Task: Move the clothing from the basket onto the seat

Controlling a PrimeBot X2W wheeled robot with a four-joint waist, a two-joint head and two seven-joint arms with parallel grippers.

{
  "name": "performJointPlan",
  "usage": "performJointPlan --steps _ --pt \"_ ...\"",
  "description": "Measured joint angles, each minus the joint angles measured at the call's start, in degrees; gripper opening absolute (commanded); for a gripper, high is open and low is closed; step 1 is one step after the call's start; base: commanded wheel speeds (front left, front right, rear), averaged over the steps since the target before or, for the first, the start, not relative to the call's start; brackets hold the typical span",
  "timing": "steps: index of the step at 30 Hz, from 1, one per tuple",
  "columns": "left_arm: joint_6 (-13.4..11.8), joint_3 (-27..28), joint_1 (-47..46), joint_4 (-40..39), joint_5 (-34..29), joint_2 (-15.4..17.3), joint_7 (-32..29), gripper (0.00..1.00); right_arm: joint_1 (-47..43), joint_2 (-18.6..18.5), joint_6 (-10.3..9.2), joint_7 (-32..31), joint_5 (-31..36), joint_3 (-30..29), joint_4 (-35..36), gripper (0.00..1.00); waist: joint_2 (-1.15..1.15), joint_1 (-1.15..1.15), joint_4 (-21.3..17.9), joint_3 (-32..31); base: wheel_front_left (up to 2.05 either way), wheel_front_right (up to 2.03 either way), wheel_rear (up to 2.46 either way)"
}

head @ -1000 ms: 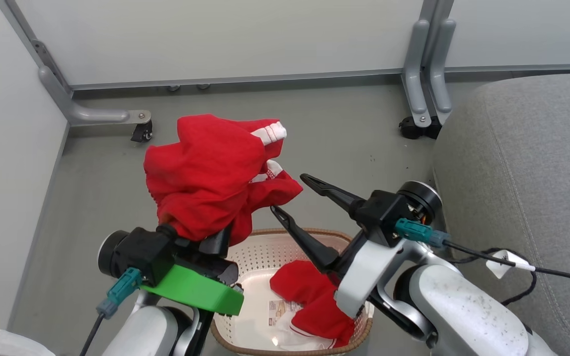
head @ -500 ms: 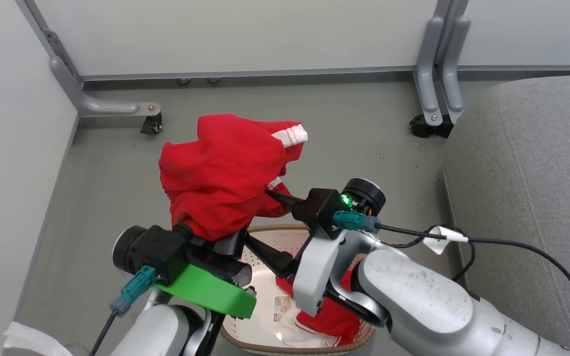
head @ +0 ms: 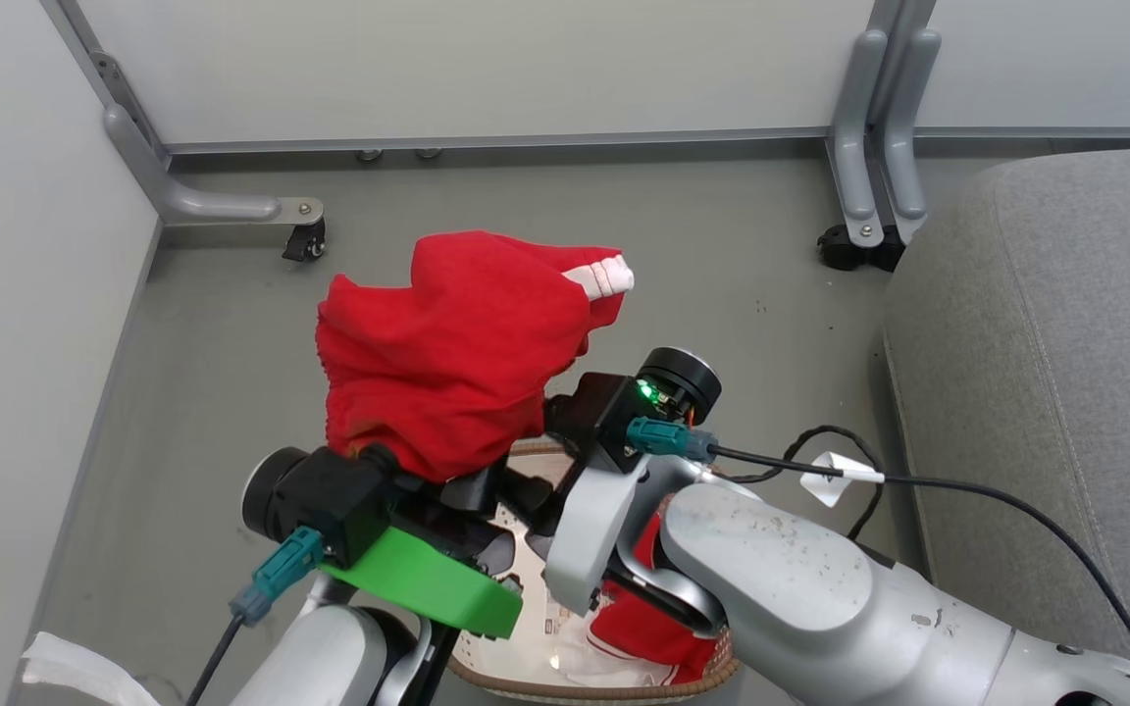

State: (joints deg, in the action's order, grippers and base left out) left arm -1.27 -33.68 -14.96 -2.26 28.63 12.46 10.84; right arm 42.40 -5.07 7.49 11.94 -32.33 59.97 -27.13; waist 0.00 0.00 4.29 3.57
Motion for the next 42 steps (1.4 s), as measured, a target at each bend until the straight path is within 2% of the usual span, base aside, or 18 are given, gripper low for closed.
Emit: performJointPlan --steps 13,14,15,16,17,42 --pt "-0.3 0.1 0.0 0.3 0.5 0.1 0.4 0.00 1.4 0.3 0.00 2.8 -4.4 1.9 -1.8 0.00 0.00 0.00 0.0 -0.1 0.00 0.00 0.00" --pt "-0.6 0.3 0.0 0.3 0.5 0.1 0.4 0.04 1.4 0.3 0.00 2.8 -4.6 1.9 -1.8 0.00 0.00 0.00 0.0 -0.1 0.00 0.00 0.00" --pt "-0.9 0.4 0.0 0.3 0.5 0.1 0.6 0.37 1.4 0.2 0.00 2.9 -4.9 1.8 -1.8 0.00 0.00 0.00 0.0 -0.1 0.00 0.00 0.00" --pt "-1.3 0.5 0.0 0.4 0.4 0.0 0.8 0.50 1.4 0.2 0.00 2.9 -5.0 1.7 -1.7 0.00 0.00 0.00 0.0 -0.1 0.00 0.00 0.00" --pt "-1.3 0.5 0.0 0.4 0.4 0.0 0.8 1.00 1.4 0.1 0.00 2.9 -5.1 1.6 -1.7 0.00 0.00 0.00 0.0 -0.1 0.00 0.00 0.00" --pt "-4.3 1.7 0.5 0.6 -0.2 2.2 0.8 1.00 -3.4 -1.1 0.00 3.1 -2.7 -9.8 1.4 0.00 0.00 0.00 0.0 -0.8 0.00 0.00 0.00"
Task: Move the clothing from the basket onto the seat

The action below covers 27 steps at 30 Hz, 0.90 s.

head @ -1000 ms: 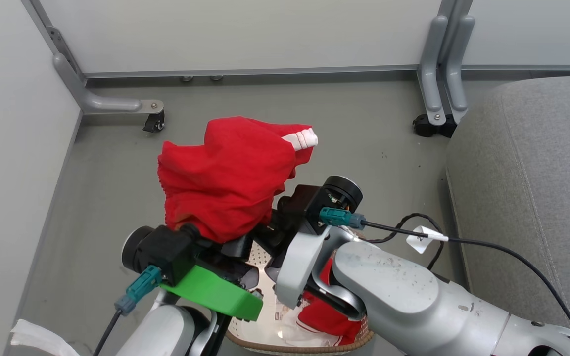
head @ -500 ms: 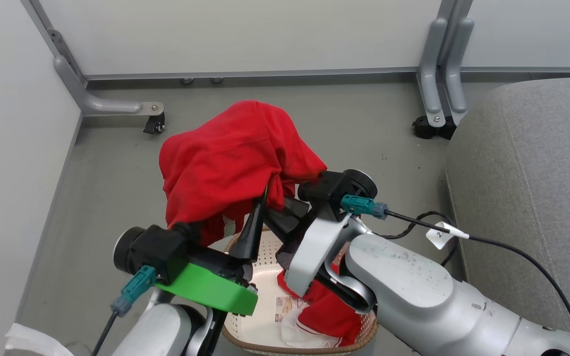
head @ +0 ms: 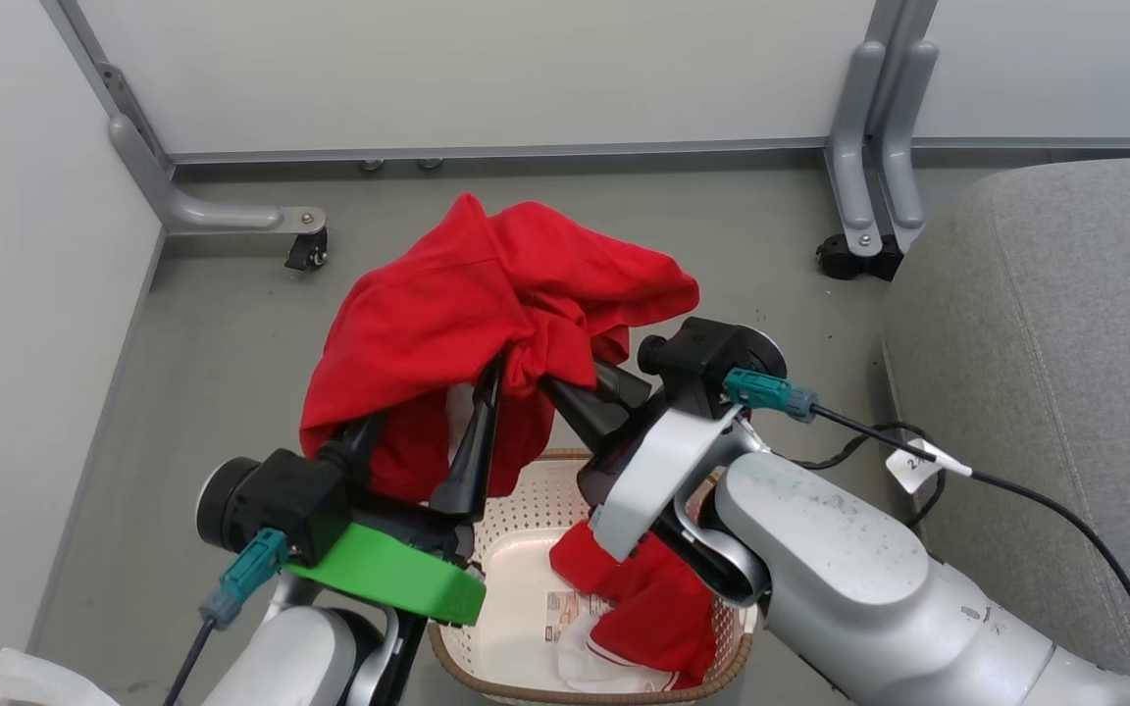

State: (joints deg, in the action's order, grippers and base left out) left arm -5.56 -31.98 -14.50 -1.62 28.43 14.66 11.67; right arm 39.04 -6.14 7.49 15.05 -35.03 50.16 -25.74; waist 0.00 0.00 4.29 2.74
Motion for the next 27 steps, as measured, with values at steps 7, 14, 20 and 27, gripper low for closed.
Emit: performJointPlan --steps 7,14,20,27 --pt "-0.6 -0.3 1.0 0.5 0.1 0.6 -1.1 1.00 -1.5 0.1 0.00 0.0 0.9 -5.1 0.6 0.00 0.00 0.00 0.1 -0.1 0.00 0.00 0.00" --pt "-0.9 -0.5 2.1 1.4 0.6 1.1 -2.0 1.00 -3.1 0.0 0.00 0.0 2.5 -11.2 0.8 0.00 0.00 0.00 0.1 -0.1 0.00 0.00 0.00" --pt "-1.1 -0.5 3.2 2.3 0.8 2.2 -2.8 1.00 -5.3 -0.1 0.09 0.0 4.3 -16.9 1.3 0.00 0.00 0.00 0.2 -0.4 0.00 0.00 0.00" --pt "-1.2 -0.3 4.7 3.0 2.1 3.0 -2.8 1.00 -8.3 -0.5 0.14 -0.1 6.6 -23.2 1.5 0.00 0.00 0.00 0.2 -0.6 0.00 0.00 0.00"
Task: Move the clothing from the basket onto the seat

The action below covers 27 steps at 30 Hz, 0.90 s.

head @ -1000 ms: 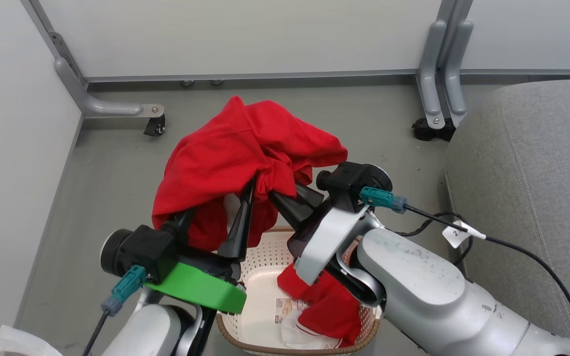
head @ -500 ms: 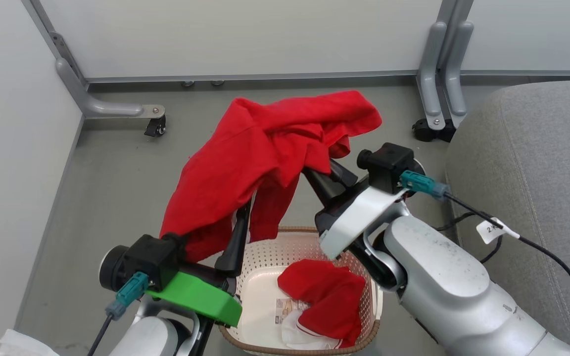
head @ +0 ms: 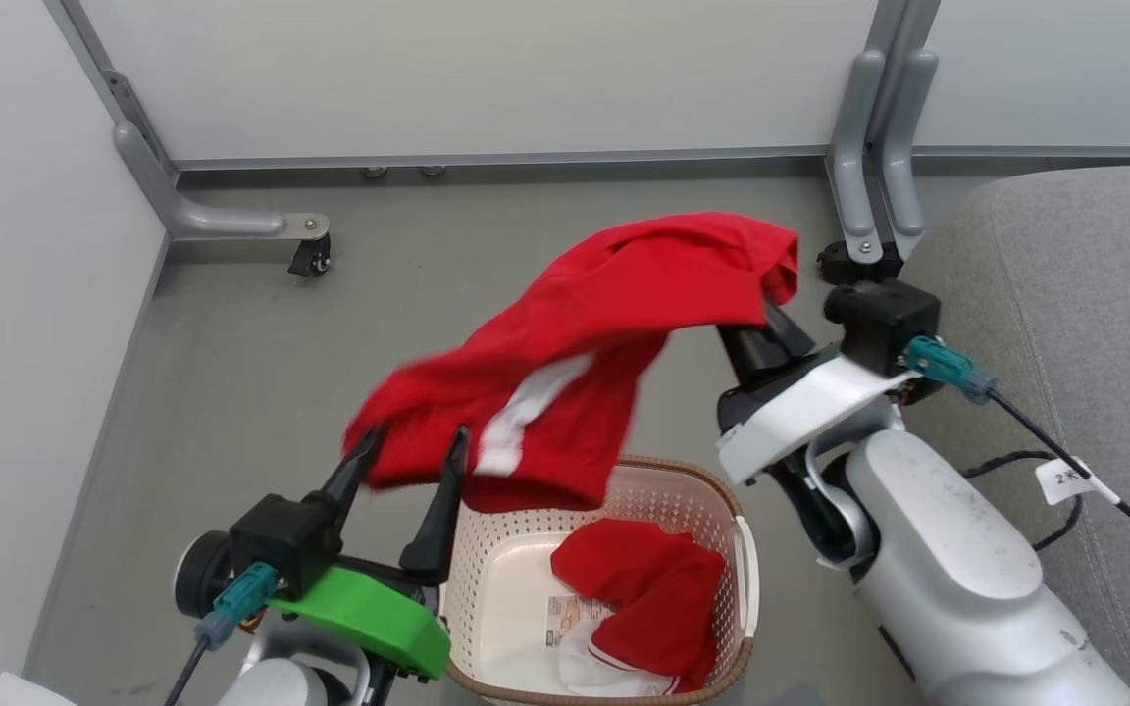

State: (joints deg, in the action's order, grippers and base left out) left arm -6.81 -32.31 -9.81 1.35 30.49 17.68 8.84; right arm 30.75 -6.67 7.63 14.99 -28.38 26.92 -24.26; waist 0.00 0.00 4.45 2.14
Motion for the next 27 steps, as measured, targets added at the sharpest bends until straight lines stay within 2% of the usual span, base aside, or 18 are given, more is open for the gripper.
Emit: performJointPlan --steps 9,20,27 --pt "-0.3 0.6 0.7 0.6 0.7 1.0 0.1 1.00 -3.5 -1.4 -0.10 0.1 2.0 -5.2 0.2 0.00 0.00 0.00 -0.1 0.1 0.00 0.00 0.00" --pt "-1.4 1.4 0.8 0.8 0.8 1.5 0.7 1.00 -5.9 -1.4 -0.10 0.1 2.8 -6.9 0.9 0.00 0.00 0.00 -1.0 0.0 0.00 0.00 0.00" --pt "-3.1 3.2 0.9 1.8 0.8 2.3 2.2 1.00 -7.5 -1.4 -0.10 -0.3 3.5 -8.1 1.9 0.00 0.00 0.00 -0.8 0.0 0.00 0.00 0.00"
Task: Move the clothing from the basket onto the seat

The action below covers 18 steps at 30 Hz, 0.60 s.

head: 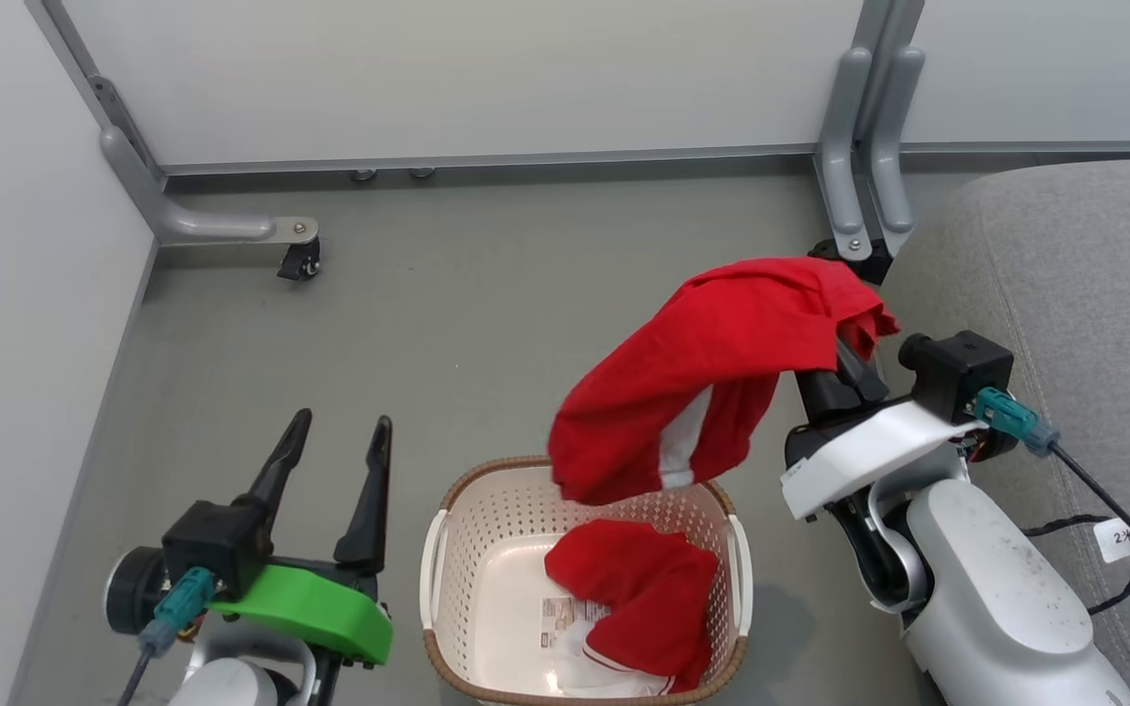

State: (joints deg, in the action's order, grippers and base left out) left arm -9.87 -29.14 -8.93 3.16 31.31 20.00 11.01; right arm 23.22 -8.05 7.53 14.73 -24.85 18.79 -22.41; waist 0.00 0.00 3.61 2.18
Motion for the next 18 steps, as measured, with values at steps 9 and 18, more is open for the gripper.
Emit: performJointPlan --steps 9,18 --pt "-1.9 5.1 1.7 3.5 0.4 1.8 2.8 1.00 -3.7 0.6 0.00 -1.5 1.8 -2.5 3.4 0.00 0.00 0.00 -0.2 -0.4 0.00 0.00 0.00" --pt "-1.9 10.7 4.7 6.4 0.4 2.5 3.9 1.00 -8.0 1.4 0.00 -4.6 4.9 -6.4 8.8 0.00 0.00 0.00 -0.6 -0.9 0.00 0.00 0.00"
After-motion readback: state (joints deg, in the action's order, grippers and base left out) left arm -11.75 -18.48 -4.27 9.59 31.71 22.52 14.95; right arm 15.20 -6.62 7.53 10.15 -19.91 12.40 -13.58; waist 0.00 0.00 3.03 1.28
